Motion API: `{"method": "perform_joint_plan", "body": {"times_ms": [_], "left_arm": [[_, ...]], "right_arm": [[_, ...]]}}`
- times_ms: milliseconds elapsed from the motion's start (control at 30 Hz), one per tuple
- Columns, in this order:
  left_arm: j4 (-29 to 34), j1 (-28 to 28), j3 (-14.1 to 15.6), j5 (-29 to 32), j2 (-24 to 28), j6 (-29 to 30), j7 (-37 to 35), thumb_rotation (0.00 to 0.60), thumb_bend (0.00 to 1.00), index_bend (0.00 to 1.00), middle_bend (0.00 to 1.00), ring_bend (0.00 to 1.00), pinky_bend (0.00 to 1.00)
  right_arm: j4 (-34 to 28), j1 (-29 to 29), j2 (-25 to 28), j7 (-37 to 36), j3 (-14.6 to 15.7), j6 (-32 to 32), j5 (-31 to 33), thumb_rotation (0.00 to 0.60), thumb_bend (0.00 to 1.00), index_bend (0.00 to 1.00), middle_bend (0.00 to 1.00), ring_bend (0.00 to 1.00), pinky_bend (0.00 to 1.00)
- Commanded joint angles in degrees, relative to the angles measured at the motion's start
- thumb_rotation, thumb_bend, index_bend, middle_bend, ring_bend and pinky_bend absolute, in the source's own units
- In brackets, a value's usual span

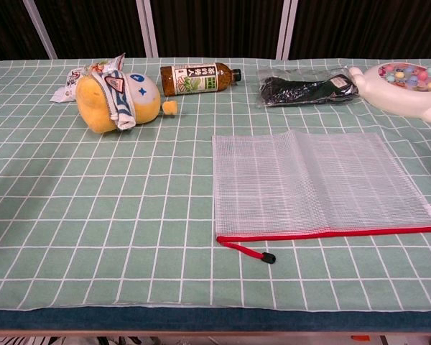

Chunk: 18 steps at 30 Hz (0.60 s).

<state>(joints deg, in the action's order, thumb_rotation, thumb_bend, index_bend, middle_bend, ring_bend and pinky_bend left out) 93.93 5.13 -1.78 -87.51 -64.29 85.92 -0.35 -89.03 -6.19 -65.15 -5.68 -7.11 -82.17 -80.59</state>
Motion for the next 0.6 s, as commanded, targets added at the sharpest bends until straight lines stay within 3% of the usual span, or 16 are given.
{"method": "perform_joint_plan", "body": {"times_ms": [33, 600], "left_arm": [[0.0, 0.0, 0.0, 0.0, 0.0, 0.0, 0.0, 0.6, 0.0, 0.0, 0.0, 0.0, 0.0], [-0.1, 0.0, 0.0, 0.0, 0.0, 0.0, -0.1, 0.6, 0.0, 0.0, 0.0, 0.0, 0.0]], "right_arm": [[0.0, 0.0, 0.0, 0.0, 0.0, 0.0, 0.0, 0.6, 0.05, 0.0, 0.0, 0.0, 0.22], [-0.2, -0.1, 0.2, -0.4, 0.1, 0.4, -0.2, 0.6, 0.05, 0.0, 0.0, 0.0, 0.22]]}}
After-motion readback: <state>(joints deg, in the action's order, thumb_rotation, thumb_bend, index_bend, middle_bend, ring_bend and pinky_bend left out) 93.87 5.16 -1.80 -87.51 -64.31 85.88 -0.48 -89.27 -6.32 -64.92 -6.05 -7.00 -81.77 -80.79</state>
